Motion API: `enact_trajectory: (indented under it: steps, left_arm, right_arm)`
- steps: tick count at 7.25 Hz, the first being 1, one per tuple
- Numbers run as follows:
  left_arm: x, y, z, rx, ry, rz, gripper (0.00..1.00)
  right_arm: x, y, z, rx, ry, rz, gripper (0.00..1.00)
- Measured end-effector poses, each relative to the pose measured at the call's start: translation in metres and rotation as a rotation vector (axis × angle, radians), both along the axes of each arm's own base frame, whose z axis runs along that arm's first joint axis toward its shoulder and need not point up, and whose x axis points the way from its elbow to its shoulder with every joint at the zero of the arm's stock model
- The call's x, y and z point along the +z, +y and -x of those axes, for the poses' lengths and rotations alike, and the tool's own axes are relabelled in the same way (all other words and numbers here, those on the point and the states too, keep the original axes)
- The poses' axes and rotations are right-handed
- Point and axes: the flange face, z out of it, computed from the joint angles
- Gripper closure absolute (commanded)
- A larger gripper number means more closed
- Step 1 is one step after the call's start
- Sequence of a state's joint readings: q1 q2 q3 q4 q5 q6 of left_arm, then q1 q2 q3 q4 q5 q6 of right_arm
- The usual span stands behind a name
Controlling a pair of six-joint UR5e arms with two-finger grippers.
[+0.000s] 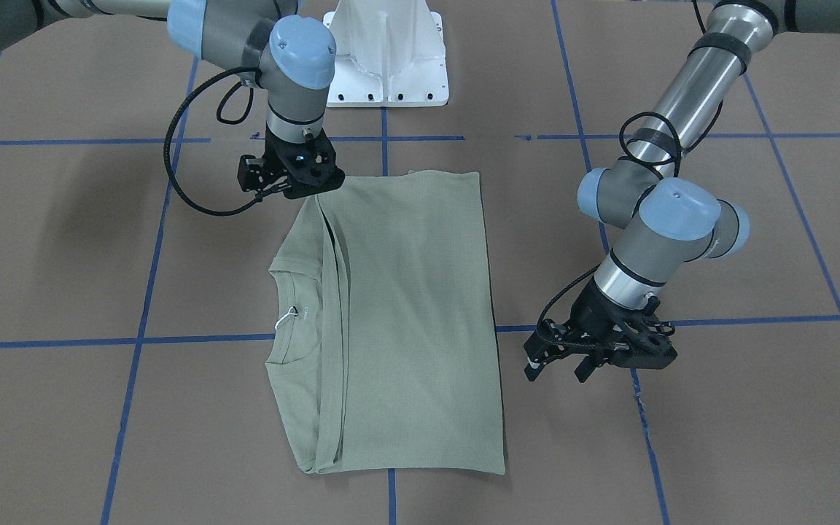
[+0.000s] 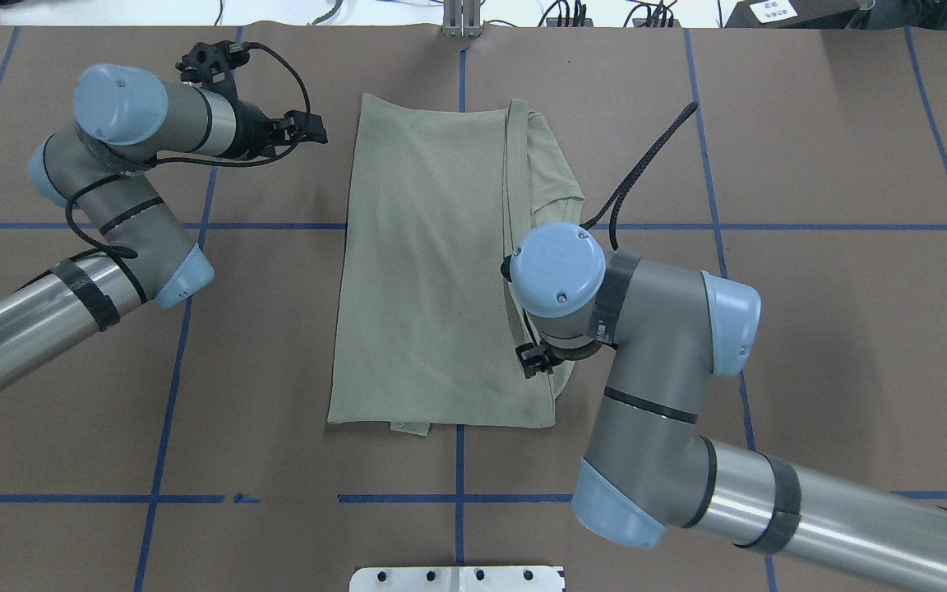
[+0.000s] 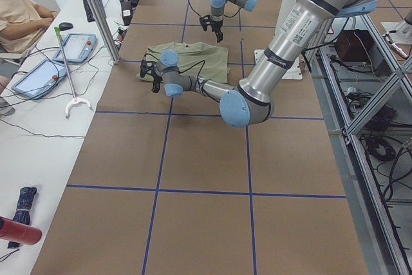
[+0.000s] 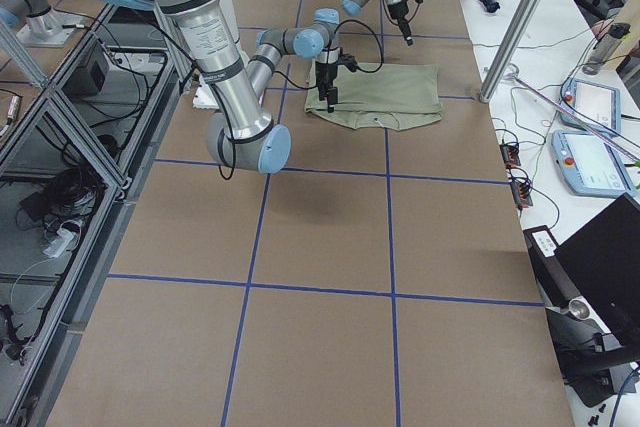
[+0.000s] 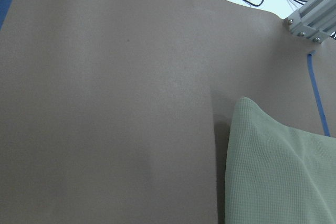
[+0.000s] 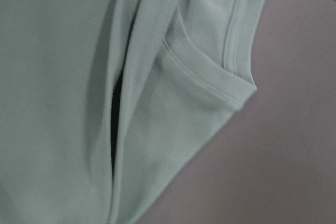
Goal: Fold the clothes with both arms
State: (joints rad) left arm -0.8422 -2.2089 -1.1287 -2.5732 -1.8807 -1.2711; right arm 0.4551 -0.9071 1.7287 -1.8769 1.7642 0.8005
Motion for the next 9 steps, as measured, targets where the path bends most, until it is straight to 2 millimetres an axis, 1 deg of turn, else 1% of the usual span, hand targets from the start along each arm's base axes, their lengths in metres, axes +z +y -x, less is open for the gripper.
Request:
enact_trajectory:
  steps: [1, 2, 3, 4, 5, 6, 7, 8, 9]
  left_arm:
    - [-0.001, 0.000, 0.000, 0.000, 0.001, 0.000, 0.00]
    - [-0.001, 0.000, 0.000, 0.000, 0.001, 0.000, 0.00]
    - [-0.001, 0.000, 0.000, 0.000, 0.001, -0.001, 0.00]
    - [-0.002, 0.000, 0.000, 0.000, 0.002, -0.001, 0.00]
    - [-0.003, 0.001, 0.000, 0.000, 0.003, -0.003, 0.00]
    - [-0.005, 0.001, 0.001, 0.000, 0.005, -0.005, 0.00]
    - [-0.006, 0.001, 0.001, 0.000, 0.006, -0.006, 0.00]
    - [-0.007, 0.002, 0.001, 0.000, 0.007, -0.007, 0.00]
    - [-0.010, 0.002, 0.002, 0.001, 0.010, -0.010, 0.00]
  right_arm:
    - [-0.006, -0.024, 0.022, 0.033, -0.025, 0.000, 0.00]
    - [-0.006, -0.045, 0.034, 0.058, -0.029, 0.003, 0.00]
    - [0.000, -0.064, 0.036, 0.075, -0.017, 0.007, 0.00]
    - [0.009, -0.078, 0.035, 0.081, 0.000, 0.009, 0.00]
    - [0.020, -0.087, 0.032, 0.076, 0.019, 0.009, 0.00]
    - [0.033, -0.095, 0.026, 0.065, 0.034, 0.019, 0.00]
    - [0.048, -0.108, 0.006, 0.047, 0.035, 0.037, 0.00]
    - [0.064, -0.116, -0.024, 0.027, 0.030, 0.046, 0.00]
    - [0.067, -0.116, -0.045, 0.013, 0.024, 0.044, 0.00]
